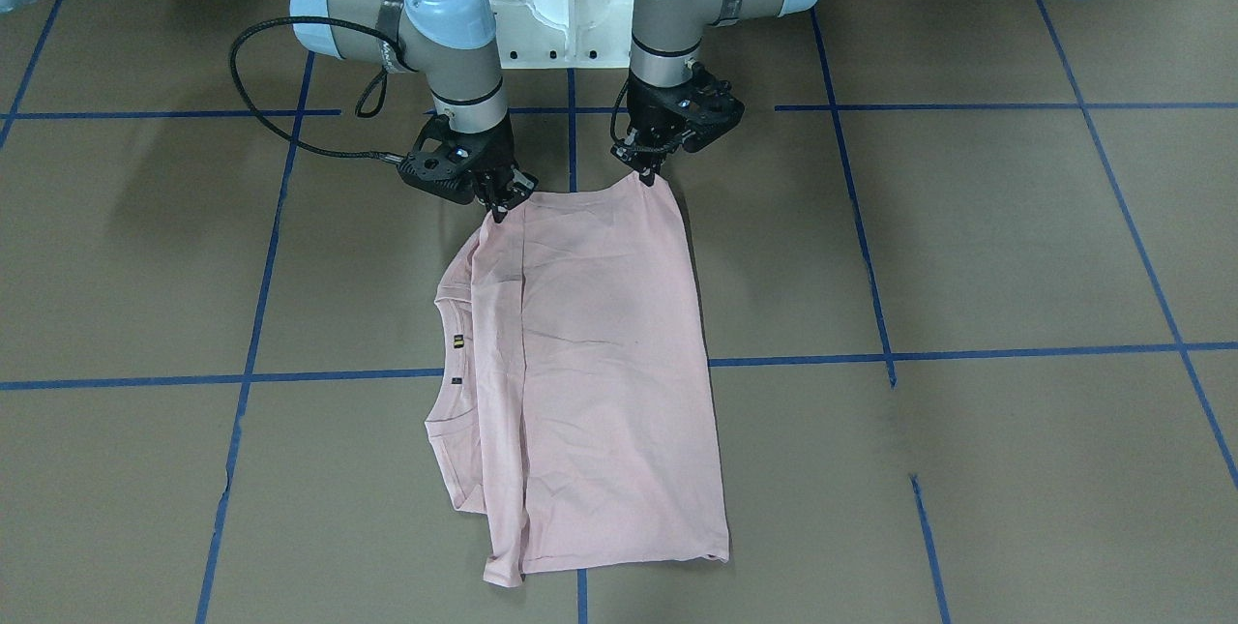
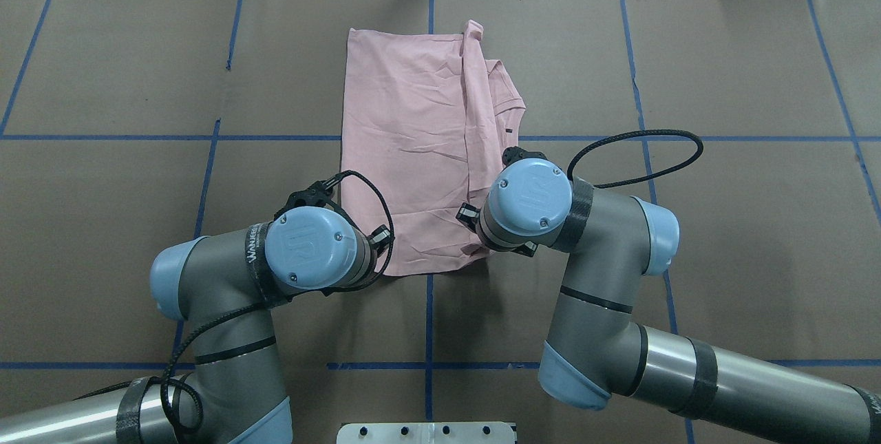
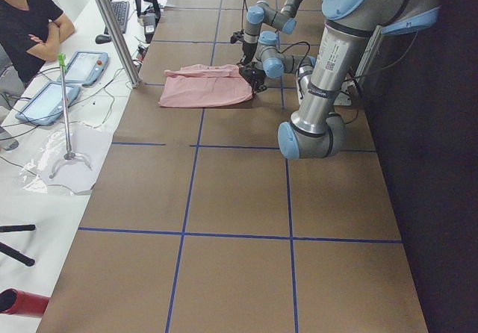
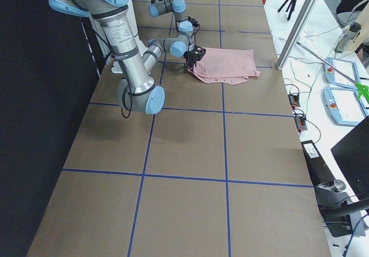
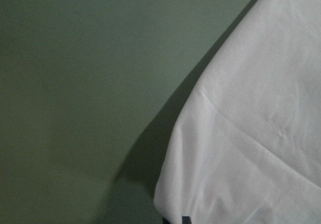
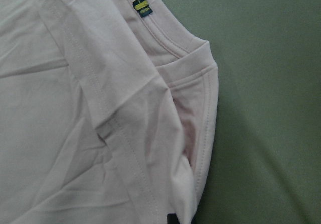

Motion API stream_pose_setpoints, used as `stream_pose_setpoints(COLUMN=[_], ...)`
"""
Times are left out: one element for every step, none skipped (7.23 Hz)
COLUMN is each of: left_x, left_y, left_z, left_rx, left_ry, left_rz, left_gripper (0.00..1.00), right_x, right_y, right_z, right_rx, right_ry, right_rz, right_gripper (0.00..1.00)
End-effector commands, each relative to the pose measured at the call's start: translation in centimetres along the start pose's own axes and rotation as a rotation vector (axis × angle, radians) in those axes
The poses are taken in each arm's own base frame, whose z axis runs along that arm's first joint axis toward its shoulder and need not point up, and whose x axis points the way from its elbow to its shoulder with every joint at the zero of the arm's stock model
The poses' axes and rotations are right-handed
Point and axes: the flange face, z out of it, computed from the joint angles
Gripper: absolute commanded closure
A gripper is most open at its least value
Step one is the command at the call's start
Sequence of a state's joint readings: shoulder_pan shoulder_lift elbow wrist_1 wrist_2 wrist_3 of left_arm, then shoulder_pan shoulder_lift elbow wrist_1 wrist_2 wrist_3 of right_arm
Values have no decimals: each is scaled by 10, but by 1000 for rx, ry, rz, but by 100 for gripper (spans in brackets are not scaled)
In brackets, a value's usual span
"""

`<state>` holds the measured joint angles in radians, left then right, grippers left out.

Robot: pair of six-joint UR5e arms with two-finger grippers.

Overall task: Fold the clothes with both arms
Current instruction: 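Grasp the near edge of the shirt with both grippers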

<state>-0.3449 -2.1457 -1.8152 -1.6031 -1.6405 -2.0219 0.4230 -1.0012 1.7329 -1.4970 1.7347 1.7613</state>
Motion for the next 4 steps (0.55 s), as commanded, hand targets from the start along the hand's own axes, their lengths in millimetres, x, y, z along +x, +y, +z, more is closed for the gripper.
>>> stream_pose_setpoints(left_x=[-10,-20,-37,-49], left_y=[30,56,72,71], left_z=[-22,-41,-67,-89], left_rx=[-49,-87,-109,-121], left_ry=[18,17,-9,-28], left_rz=[40,63,81,85], left_gripper=[100,100,100,100], right_x=[25,47,68,75], right_y=[27,46,62,68], right_z=[-24,-41,-63,-74], right_rx=[-47,-78,-109,-128], right_ry=[-29,-48,-74,-85], right_rz=[-34,-62,-82,-88], right_gripper=[100,100,100,100])
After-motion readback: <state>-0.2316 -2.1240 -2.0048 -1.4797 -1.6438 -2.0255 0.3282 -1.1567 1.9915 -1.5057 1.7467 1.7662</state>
